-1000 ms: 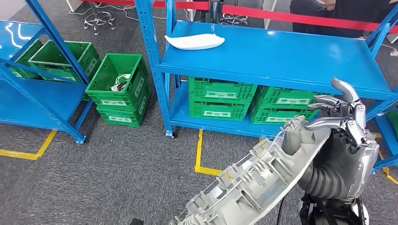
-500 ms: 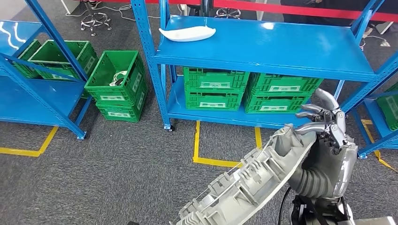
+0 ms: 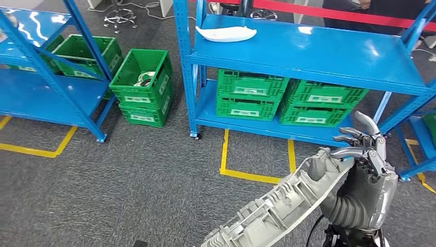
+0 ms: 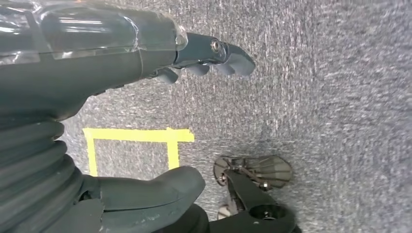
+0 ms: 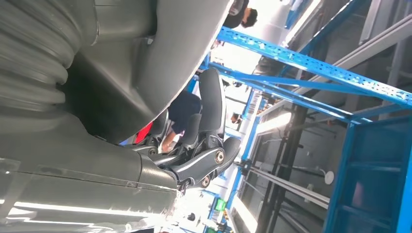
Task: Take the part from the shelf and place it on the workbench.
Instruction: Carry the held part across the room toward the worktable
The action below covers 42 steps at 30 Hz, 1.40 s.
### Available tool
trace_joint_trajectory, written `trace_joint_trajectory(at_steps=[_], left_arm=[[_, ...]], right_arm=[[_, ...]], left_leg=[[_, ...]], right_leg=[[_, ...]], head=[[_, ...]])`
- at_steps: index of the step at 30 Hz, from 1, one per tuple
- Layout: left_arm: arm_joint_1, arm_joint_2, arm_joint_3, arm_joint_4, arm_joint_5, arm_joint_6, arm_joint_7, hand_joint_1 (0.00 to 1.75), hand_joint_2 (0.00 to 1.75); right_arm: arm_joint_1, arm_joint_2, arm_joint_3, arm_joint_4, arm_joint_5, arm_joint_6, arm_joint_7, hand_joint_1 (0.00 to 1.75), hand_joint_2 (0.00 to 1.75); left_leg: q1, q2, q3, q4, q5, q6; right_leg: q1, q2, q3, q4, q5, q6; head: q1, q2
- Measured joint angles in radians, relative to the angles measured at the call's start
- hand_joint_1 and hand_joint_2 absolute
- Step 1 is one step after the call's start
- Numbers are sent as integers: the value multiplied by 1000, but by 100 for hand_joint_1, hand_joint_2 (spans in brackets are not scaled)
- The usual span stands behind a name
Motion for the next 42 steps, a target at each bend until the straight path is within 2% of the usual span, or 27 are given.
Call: trace_joint_trajectory(at_steps=[2,4,5,6,8,10,11,13,15,16,18,20,21,24,26,27,28,30,31,33,34,35,36,37,39,41,42], left_arm=[[-2,-6,3,-1,1,-2,-4,0,175],[-2,-10,4,-2,-2,-5,-6,0,175],[-1,-12,5,-2,-6,-8,-7,0,175],[-1,-13,6,-2,-12,-11,-7,0,175],[-2,-13,6,-2,-26,-15,-1,0,175],[-1,-14,6,-2,-38,-14,6,0,175],[0,-14,6,-2,-44,-13,4,0,175],[2,-13,6,-2,-57,-11,-15,0,175],[0,-11,6,-1,-66,-6,-31,0,175],[-1,-10,6,-1,-68,-3,-34,0,175],[-1,-9,6,-1,-68,0,-31,0,175],[-1,-8,6,-1,-65,1,-24,0,175],[-1,-8,6,-1,-64,1,-22,0,175],[-4,-7,6,-1,-63,2,-20,0,175],[-3,-8,6,-1,-63,2,-20,0,175],[-2,-8,6,-1,-63,2,-20,0,175],[-2,-7,6,-1,-63,2,-20,0,175],[-3,-8,6,-1,-63,-1,-20,0,175],[-4,-8,6,-2,-63,-3,-20,0,175],[-3,-8,6,-2,-61,-10,-16,0,175],[-1,-9,6,-2,-59,-13,-12,0,175],[1,-9,6,-2,-56,-14,-6,0,175],[3,-10,6,-2,-53,-16,0,0,175],[4,-10,6,-2,-50,-18,5,0,175],[2,-12,6,-2,-49,-21,11,0,175],[2,-15,6,-2,-49,-20,9,0,175],[2,-16,6,-2,-49,-19,4,0,175]], right_arm=[[5,1,-6,-2,3,1,3,175,175],[5,2,-9,-3,11,3,8,175,175],[3,3,-9,-4,22,6,13,175,175],[-1,5,-10,-6,35,8,19,175,175],[-8,9,-9,-11,62,13,37,175,175],[-13,12,-8,-14,82,18,58,175,175],[-18,13,-7,-14,94,20,70,175,175],[-31,16,-5,-15,118,22,89,175,175],[-45,18,-4,-20,135,20,100,175,175],[-50,18,-3,-22,139,19,105,175,175],[-58,18,-2,-25,140,18,110,175,175],[-64,19,1,-25,140,18,113,175,175],[-67,20,3,-25,140,18,114,175,175],[-70,21,8,-27,139,17,116,175,175],[-70,22,12,-27,138,18,116,175,175],[-70,22,14,-27,138,18,116,175,175],[-72,22,16,-27,138,18,116,175,175],[-76,22,18,-27,139,17,116,175,175],[-77,22,18,-28,139,16,116,175,175],[-79,22,19,-28,140,14,116,175,175],[-80,23,19,-28,139,14,116,175,175],[-82,23,19,-28,138,14,116,175,175],[-84,23,19,-28,137,14,116,175,175],[-86,23,19,-28,136,14,116,175,175],[-90,23,20,-27,135,15,116,175,175],[-94,23,20,-27,135,16,116,175,175],[-97,23,21,-27,135,17,116,175,175]], left_leg=[[6,-18,-11,1,8,-11],[9,-31,-20,3,12,-23],[8,-20,-28,13,4,-28],[7,-3,-43,39,-15,-34],[10,32,-97,150,-78,-46],[15,35,-153,272,-125,-56],[16,36,-163,296,-124,-60],[18,47,-125,224,-67,-64],[14,90,-53,84,-12,-57],[10,110,-31,39,0,-49],[3,121,-28,20,1,-33],[5,100,-32,16,8,-19],[7,89,-33,13,12,-13],[12,54,-37,11,21,-1],[11,28,-40,12,23,0],[11,15,-40,12,24,-1],[11,1,-39,13,25,-3],[10,-25,-38,14,27,-8],[10,-36,-41,16,29,-12],[10,-55,-54,19,36,-25],[11,-63,-62,20,40,-32],[10,-58,-68,23,40,-38],[8,-34,-76,35,30,-43],[7,-6,-89,64,8,-48],[7,43,-140,183,-60,-56],[11,42,-187,297,-105,-58],[11,40,-187,306,-100,-57]], right_leg=[[4,19,23,-49,11,-12],[5,-2,26,-68,17,-15],[4,-13,32,-81,18,-17],[1,-26,36,-93,19,-20],[0,-50,37,-101,21,-23],[0,-74,33,-97,20,-24],[0,-85,31,-94,18,-24],[0,-104,28,-84,13,-20],[2,-118,27,-72,4,-12],[4,-124,26,-66,1,-8],[8,-138,23,-60,-2,-1],[6,-142,20,-55,-10,7],[3,-127,14,-36,-28,13],[-6,-64,-51,134,-129,25],[-8,-53,-90,233,-159,27],[-8,-52,-88,230,-143,26],[-9,-48,-70,188,-109,24],[-12,-21,-14,55,-32,19],[-13,-6,7,3,-10,16],[-13,6,21,-39,-7,11],[-13,-3,20,-45,-9,7],[-14,-13,19,-49,-9,2],[-15,-23,19,-53,-7,-3],[-15,-33,19,-56,-4,-8],[-12,-56,18,-57,-1,-13],[-8,-81,15,-55,-1,-14],[-5,-93,14,-54,-1,-15]], head=[[-2,0],[4,0],[4,0],[0,0],[-17,0],[-30,0],[-35,0],[-45,0],[-57,0],[-61,0],[-61,0],[-59,0],[-58,0],[-40,0],[-28,0],[-23,0],[-18,0],[-9,0],[-6,0],[-2,0],[-3,0],[-5,0],[-11,0],[-19,0],[-37,0],[-49,0],[-54,0]])
